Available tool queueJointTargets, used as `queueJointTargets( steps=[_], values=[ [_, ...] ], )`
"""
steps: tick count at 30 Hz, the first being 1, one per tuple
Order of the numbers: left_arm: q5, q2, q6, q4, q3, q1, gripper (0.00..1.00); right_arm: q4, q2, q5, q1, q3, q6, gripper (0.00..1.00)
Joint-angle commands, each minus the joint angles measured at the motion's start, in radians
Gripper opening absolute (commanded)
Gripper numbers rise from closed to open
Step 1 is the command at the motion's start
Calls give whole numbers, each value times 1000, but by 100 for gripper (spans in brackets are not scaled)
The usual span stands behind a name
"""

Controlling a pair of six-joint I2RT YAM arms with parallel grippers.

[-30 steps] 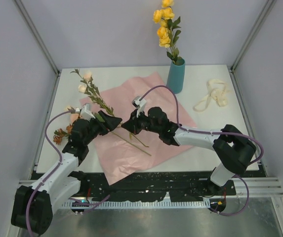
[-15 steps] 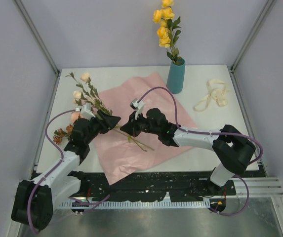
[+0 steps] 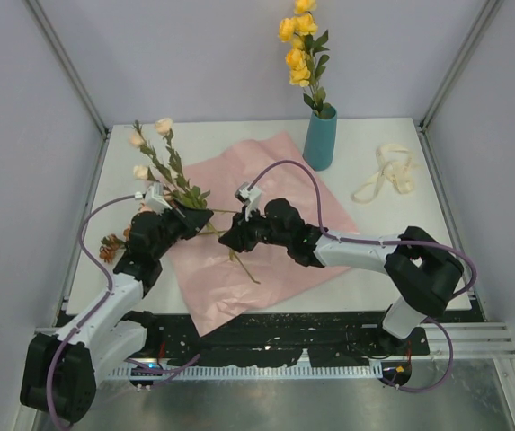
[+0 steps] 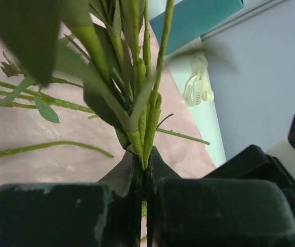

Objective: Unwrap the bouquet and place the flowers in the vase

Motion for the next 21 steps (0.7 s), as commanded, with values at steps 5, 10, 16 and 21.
queueJointTargets(
  steps=[5,10,16,21],
  values=[
    [-4,-57,51,-94,62,-4,0,-128,-118,88,-1,42,-43,50],
    [1,-87,73,-117,47,-2,0,-272,-205,127,-39,86,-78,63],
    [13,-97,87,-123,47,-2,0,-373,-173,138,-139,144,-173,70],
    [22,-90,88,-118,46,-2,0,-454,-12,47,-177,210,-244,75]
  ],
)
